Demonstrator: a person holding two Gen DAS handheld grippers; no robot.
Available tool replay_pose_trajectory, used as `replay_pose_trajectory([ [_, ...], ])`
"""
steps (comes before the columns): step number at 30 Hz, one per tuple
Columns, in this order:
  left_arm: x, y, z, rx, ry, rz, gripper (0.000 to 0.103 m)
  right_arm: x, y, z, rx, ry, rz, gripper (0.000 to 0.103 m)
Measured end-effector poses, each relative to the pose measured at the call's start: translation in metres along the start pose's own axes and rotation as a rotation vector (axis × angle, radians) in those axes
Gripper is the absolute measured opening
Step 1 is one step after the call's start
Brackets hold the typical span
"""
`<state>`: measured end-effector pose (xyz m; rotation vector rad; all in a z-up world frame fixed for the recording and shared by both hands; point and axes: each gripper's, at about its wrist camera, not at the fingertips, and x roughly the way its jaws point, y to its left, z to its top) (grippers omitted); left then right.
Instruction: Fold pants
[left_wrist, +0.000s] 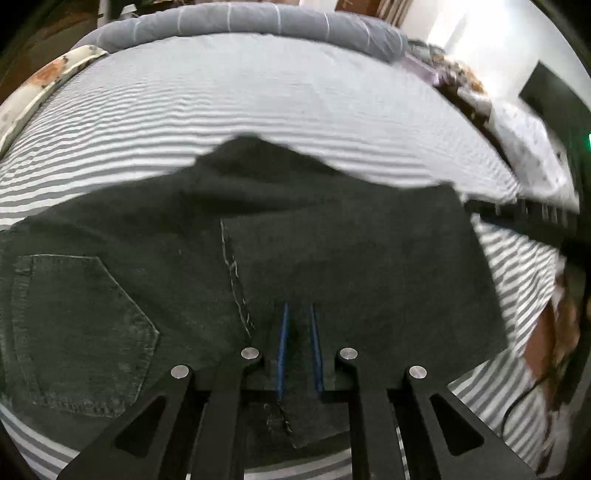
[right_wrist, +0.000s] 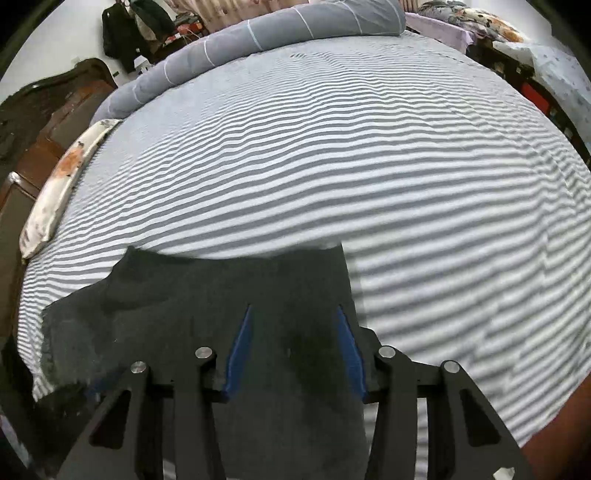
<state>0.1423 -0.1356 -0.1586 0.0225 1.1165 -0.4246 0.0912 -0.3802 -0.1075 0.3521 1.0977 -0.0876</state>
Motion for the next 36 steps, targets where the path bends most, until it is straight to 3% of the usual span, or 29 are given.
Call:
replay_pose_trajectory([
  [6, 0.004, -0.008, 0.002, 0.056, -0.004, 0.038, 0.013, 0.044, 0.009, 0.004, -0.078, 0.101, -0.069, 0.043],
  [11, -0.001, -0.011, 0.014, 0.040, -0.027, 0.053, 0.017, 0.034, 0.008, 0.002, -0.080, 0.091, -0.048, 0.044],
  [22, -0.004, -0.007, -0.014, 0.066, 0.006, 0.075, 0.017, -0.017, 0.012, -0.091, -0.114, 0.115, -0.015, 0.044],
  [30, -0.015, 0.010, -0.042, 0.029, 0.023, 0.066, 0.017, -0.005, 0.016, -0.127, -0.136, 0.174, -0.050, 0.044],
  [33, -0.026, 0.026, -0.048, -0.049, 0.019, 0.037, 0.018, -0.008, 0.015, -0.126, -0.118, 0.157, -0.036, 0.045],
  [36, -0.050, 0.063, -0.054, -0.238, -0.028, -0.049, 0.019, -0.024, 0.011, -0.131, -0.078, 0.112, 0.012, 0.047],
])
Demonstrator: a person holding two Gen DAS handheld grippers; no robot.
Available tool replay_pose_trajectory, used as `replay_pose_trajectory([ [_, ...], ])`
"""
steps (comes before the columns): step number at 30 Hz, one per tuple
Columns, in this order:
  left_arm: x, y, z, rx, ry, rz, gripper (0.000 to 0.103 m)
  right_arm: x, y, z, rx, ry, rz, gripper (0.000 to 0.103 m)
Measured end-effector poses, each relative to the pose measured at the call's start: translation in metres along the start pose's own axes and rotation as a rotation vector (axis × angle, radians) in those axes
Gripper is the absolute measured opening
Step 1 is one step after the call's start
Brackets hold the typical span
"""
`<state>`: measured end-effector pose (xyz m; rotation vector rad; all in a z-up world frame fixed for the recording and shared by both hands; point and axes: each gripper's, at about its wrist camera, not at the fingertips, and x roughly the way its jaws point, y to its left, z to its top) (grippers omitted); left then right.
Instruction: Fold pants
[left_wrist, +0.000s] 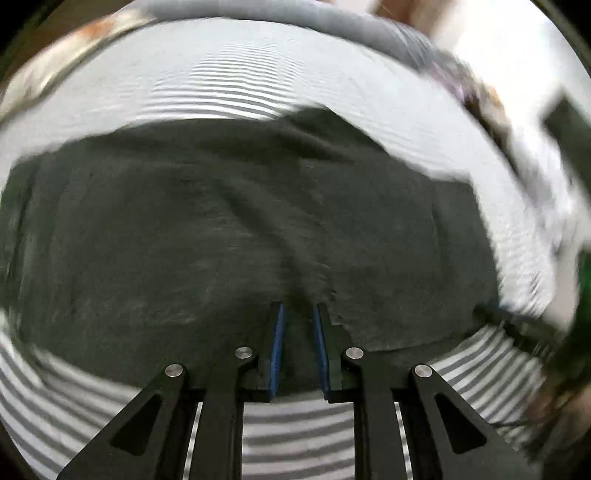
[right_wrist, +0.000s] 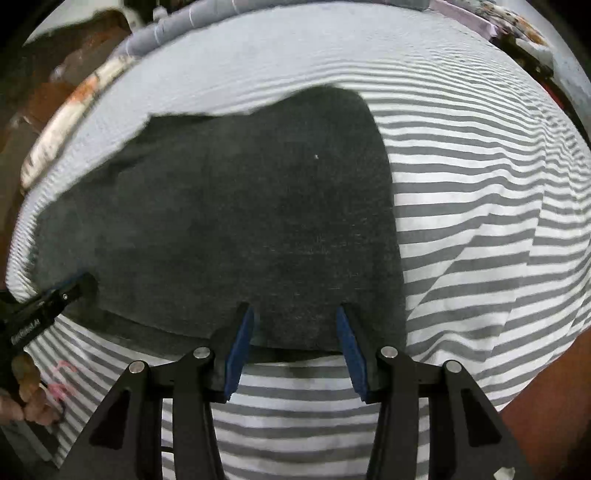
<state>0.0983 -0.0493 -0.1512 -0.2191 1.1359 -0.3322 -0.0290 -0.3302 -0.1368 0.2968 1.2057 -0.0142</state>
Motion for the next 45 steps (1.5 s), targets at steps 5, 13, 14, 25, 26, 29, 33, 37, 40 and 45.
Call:
replay_pose_trajectory([
  [5, -0.052, 0.083, -0.002, -0.321, -0.132, -0.044, 0.026, -0.022, -0.007, -0.019, 0.046, -0.090, 0.068, 0.056],
  [13, -0.089, 0.211, -0.047, -0.785, -0.231, -0.147, 0.037, -0.023, -0.012, -0.019, 0.071, -0.098, 0.086, 0.056],
  [14, -0.088, 0.223, -0.052, -0.843, -0.235, -0.162, 0.037, -0.023, -0.013, -0.020, 0.075, -0.099, 0.086, 0.056],
  [25, -0.071, 0.262, -0.043, -0.907, -0.206, -0.199, 0.038, -0.016, -0.012, -0.015, 0.108, -0.089, 0.069, 0.056],
  [26, -0.071, 0.263, -0.046, -0.910, -0.206, -0.204, 0.038, -0.015, -0.011, -0.015, 0.109, -0.088, 0.067, 0.056],
  [29, -0.070, 0.265, -0.040, -0.911, -0.210, -0.208, 0.038, -0.014, -0.011, -0.015, 0.113, -0.086, 0.062, 0.056],
  [33, -0.058, 0.268, -0.034, -0.922, -0.177, -0.223, 0.041, -0.014, -0.011, -0.015, 0.119, -0.088, 0.055, 0.056],
  [37, -0.049, 0.273, -0.032, -0.952, -0.165, -0.252, 0.045, -0.014, -0.006, -0.015, 0.108, -0.090, 0.043, 0.056],
  [40, -0.044, 0.272, -0.026, -0.953, -0.169, -0.253, 0.045, -0.015, -0.001, -0.015, 0.098, -0.090, 0.025, 0.056],
  [45, -0.044, 0.266, -0.018, -0.907, -0.183, -0.229, 0.037, -0.017, -0.004, -0.017, 0.127, -0.111, 0.018, 0.056],
])
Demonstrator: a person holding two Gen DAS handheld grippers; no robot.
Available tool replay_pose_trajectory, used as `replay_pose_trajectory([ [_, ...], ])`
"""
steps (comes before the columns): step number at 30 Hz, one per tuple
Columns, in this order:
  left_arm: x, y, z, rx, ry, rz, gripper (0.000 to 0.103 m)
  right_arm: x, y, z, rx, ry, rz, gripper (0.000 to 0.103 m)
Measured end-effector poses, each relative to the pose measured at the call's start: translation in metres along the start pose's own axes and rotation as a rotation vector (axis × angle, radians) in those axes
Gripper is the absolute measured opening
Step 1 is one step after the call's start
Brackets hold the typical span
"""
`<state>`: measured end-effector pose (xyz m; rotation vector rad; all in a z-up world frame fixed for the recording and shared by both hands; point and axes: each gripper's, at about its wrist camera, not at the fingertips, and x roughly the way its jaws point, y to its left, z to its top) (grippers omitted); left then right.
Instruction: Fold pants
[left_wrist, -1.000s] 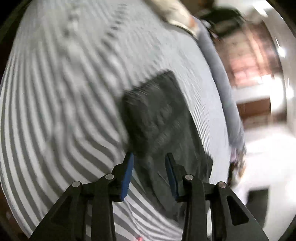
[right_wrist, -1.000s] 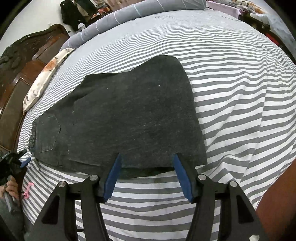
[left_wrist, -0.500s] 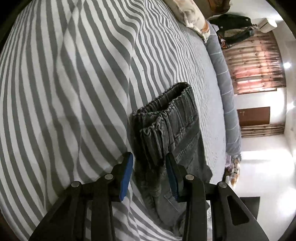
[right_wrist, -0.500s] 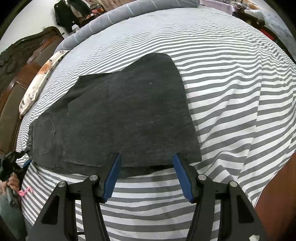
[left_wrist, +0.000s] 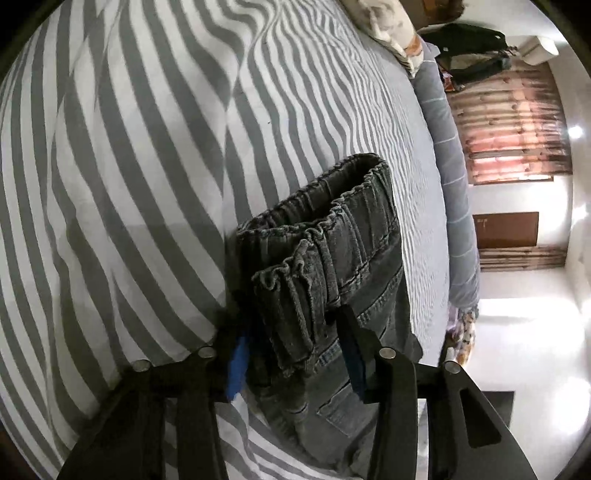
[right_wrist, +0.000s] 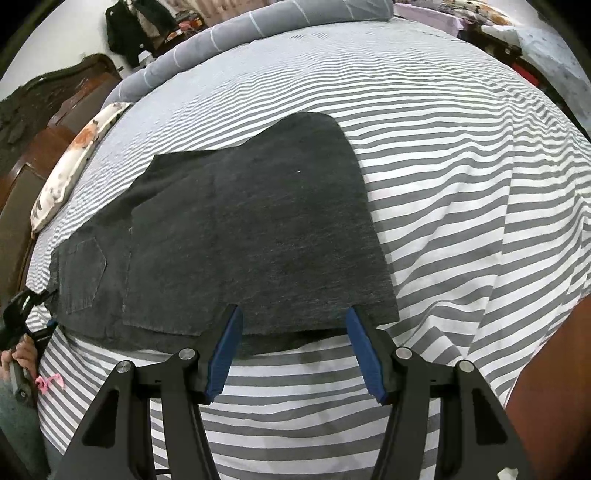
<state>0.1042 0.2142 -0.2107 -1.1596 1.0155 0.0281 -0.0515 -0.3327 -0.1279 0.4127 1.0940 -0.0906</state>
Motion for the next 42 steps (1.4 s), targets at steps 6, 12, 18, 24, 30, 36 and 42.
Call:
replay_pose_trajectory([
  [6, -0.010, -0.019, -0.010, 0.092, -0.063, 0.055, 0.025, -0.001, -0.007, -0.001, 0.050, -0.009, -0.013, 0.056],
  [12, -0.027, -0.078, -0.036, 0.289, -0.147, 0.141, 0.023, -0.005, -0.006, 0.001, 0.056, -0.025, -0.010, 0.056],
  [18, -0.032, -0.171, -0.090, 0.588, -0.160, 0.142, 0.022, -0.013, -0.009, 0.006, 0.075, -0.049, 0.033, 0.056],
  [24, -0.008, -0.243, -0.157, 0.777, -0.078, 0.075, 0.022, -0.030, -0.027, 0.021, 0.124, -0.090, 0.072, 0.056],
  [30, 0.044, -0.287, -0.233, 0.918, 0.030, 0.063, 0.021, -0.040, -0.051, 0.032, 0.197, -0.127, 0.107, 0.056],
  [36, 0.105, -0.313, -0.301, 1.049, 0.102, 0.122, 0.021, -0.049, -0.085, 0.040, 0.318, -0.155, 0.148, 0.057],
  [42, 0.150, -0.308, -0.349, 1.142, 0.133, 0.213, 0.021, -0.035, -0.110, 0.038, 0.442, -0.124, 0.228, 0.058],
])
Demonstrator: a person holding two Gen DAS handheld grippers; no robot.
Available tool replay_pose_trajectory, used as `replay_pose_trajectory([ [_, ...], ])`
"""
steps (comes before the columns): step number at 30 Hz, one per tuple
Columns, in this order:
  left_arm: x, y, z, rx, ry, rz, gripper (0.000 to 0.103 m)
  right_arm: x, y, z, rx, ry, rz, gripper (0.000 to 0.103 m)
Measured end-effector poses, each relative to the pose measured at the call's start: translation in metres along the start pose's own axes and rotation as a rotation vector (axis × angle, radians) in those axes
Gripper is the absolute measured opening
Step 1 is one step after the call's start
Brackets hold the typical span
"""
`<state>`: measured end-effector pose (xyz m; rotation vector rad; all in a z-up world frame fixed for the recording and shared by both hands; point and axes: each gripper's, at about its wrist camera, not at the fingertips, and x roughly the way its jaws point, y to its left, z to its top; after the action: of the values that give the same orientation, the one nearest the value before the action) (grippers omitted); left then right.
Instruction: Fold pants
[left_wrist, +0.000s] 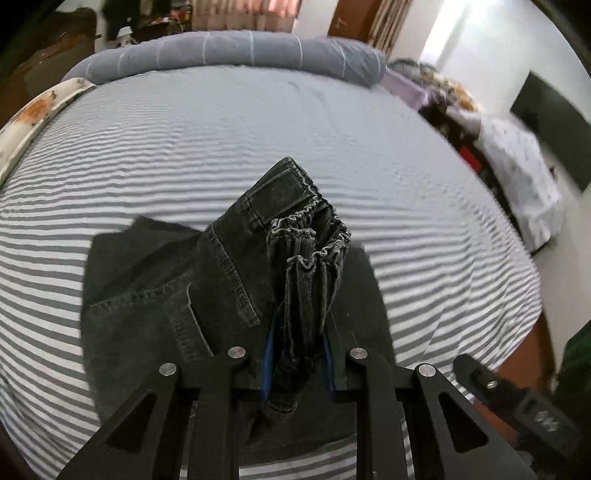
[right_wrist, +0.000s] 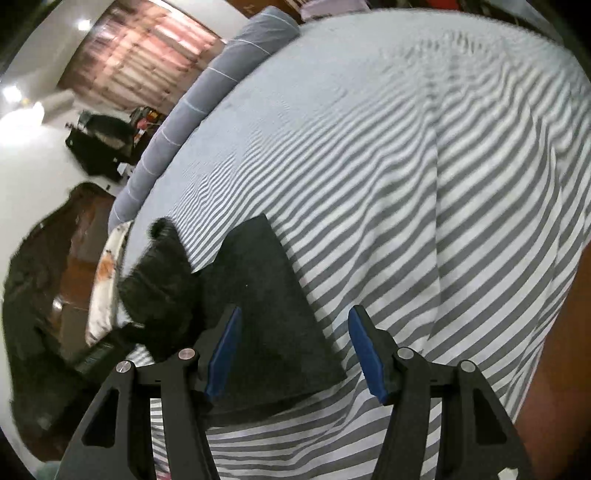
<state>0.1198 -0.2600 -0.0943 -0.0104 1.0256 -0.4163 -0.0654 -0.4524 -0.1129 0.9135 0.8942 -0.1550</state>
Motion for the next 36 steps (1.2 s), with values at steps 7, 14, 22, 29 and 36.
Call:
replay_pose_trajectory([
  [7, 0.008, -0.013, -0.028, 0.076, -0.023, 0.025, 0.021, 0.008, 0.004, 0.002, -0.047, 0.013, -0.018, 0.058],
  [14, -0.002, -0.033, -0.040, 0.132, -0.063, -0.043, 0.022, 0.011, -0.003, 0.002, -0.031, 0.026, -0.028, 0.058],
  [22, 0.021, -0.033, -0.046, 0.134, 0.077, -0.079, 0.042, 0.009, -0.010, 0.005, -0.017, 0.021, -0.035, 0.058],
  [29, -0.032, 0.000, -0.053, 0.168, 0.021, -0.130, 0.068, 0.013, 0.002, 0.002, -0.017, 0.063, 0.079, 0.058],
  [36, -0.045, 0.095, -0.058, 0.010, 0.014, 0.047, 0.068, 0.018, 0.037, 0.007, -0.096, 0.062, 0.115, 0.057],
])
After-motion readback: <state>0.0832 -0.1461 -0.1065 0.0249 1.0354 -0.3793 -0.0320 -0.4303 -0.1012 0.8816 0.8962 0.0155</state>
